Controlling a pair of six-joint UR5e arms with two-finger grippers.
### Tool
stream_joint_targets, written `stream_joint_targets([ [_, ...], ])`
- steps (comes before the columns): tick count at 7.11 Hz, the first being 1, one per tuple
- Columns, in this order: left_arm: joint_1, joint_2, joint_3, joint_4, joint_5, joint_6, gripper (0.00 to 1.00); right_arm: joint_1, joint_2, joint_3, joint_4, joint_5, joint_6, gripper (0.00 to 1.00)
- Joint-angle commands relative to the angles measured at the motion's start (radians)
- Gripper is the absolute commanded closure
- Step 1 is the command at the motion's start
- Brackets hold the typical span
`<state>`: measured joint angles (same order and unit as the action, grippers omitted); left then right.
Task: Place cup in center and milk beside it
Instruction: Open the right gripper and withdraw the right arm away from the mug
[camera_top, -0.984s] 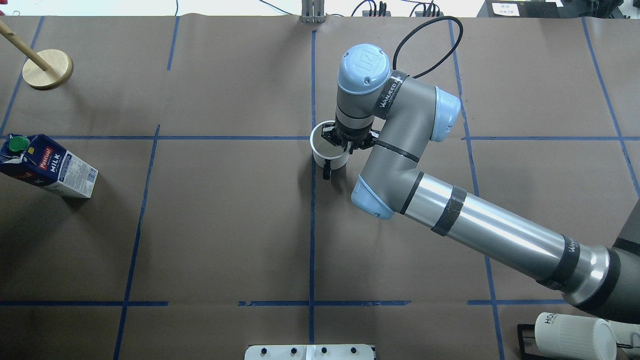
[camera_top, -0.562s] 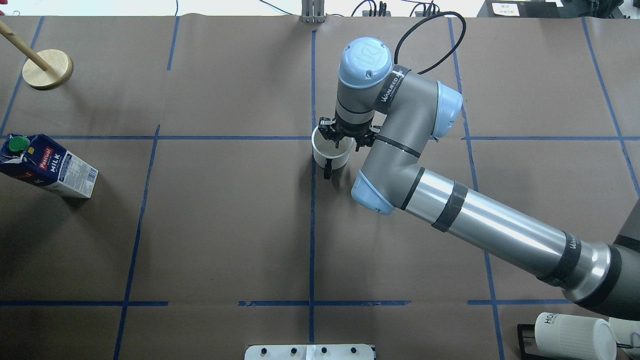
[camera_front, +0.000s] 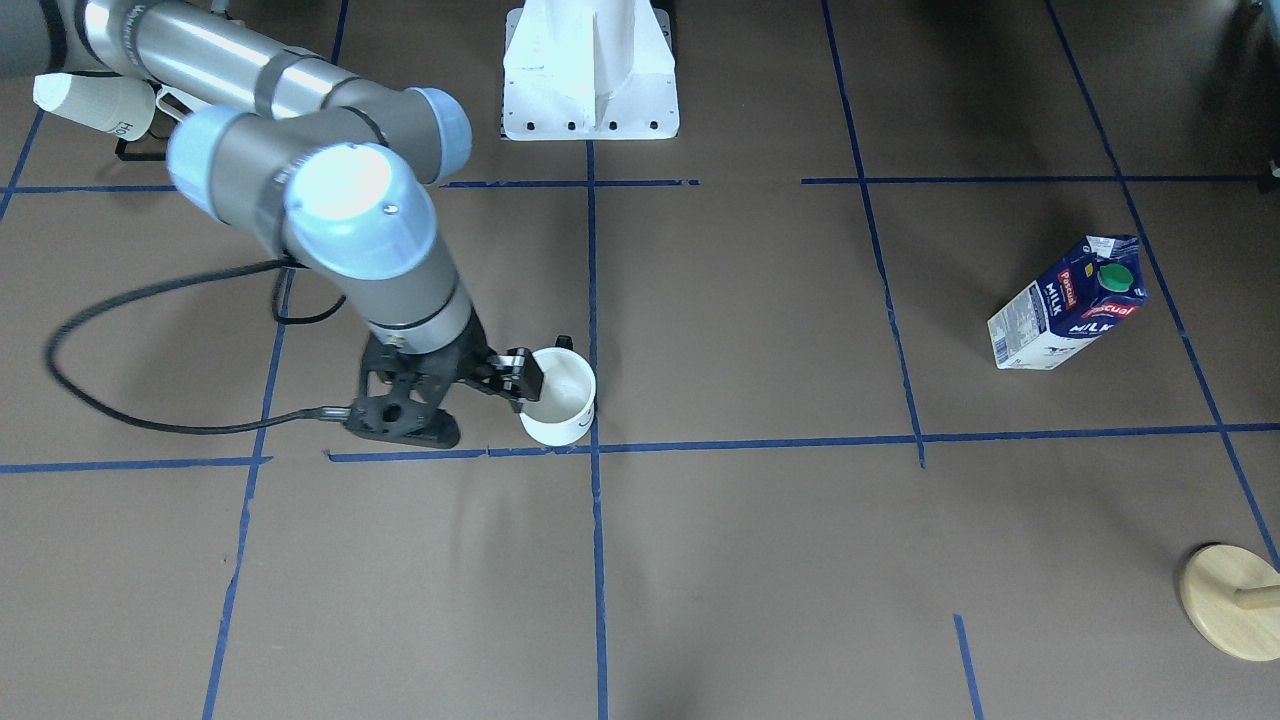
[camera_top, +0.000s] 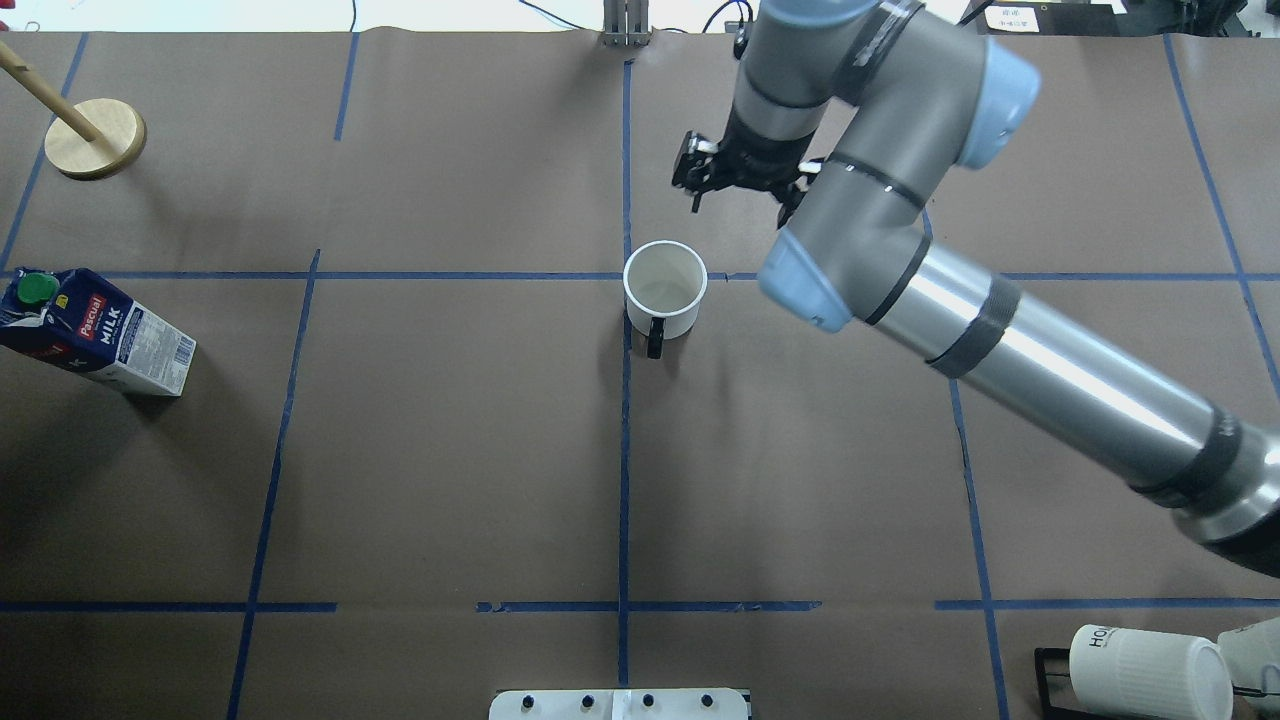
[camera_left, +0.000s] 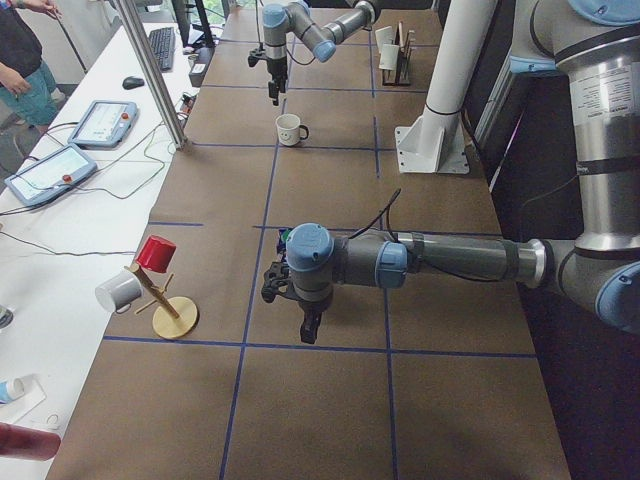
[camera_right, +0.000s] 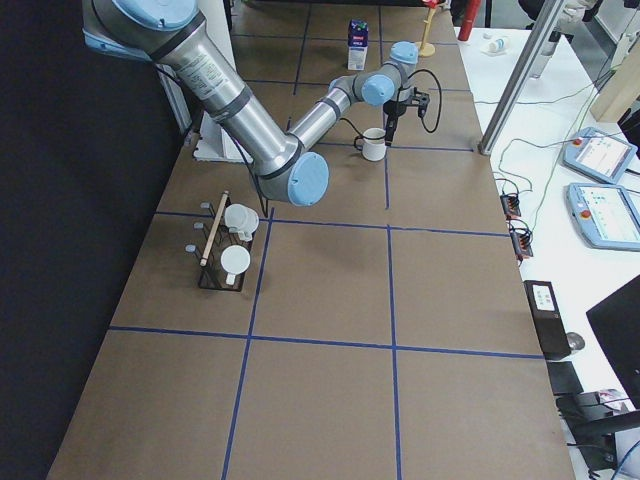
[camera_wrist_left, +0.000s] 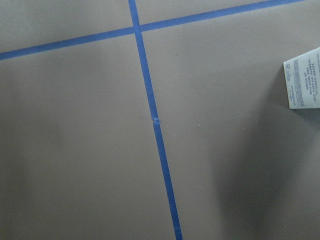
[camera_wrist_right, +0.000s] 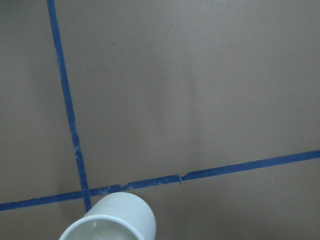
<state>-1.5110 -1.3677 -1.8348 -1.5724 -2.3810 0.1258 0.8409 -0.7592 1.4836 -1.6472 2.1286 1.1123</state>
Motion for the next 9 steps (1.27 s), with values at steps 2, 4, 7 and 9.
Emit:
stream_joint_targets([
  [2, 0.002, -0.088, 0.023, -0.029, 0.000, -0.006, 0.00, 0.235, -0.234, 0.168, -0.117, 0.097, -0.425, 0.00],
  [4, 0.002, -0.123, 0.028, -0.011, -0.020, -0.006, 0.00, 0.392, -0.403, 0.188, -0.117, 0.106, -0.784, 0.00],
  [7, 0.002, -0.169, 0.029, 0.015, -0.060, -0.225, 0.00, 0.600, -0.679, 0.216, -0.105, 0.189, -1.218, 0.00],
  [9, 0.002, -0.185, 0.008, 0.002, -0.066, -0.226, 0.00, 0.676, -0.904, 0.294, -0.023, 0.183, -1.295, 0.00],
])
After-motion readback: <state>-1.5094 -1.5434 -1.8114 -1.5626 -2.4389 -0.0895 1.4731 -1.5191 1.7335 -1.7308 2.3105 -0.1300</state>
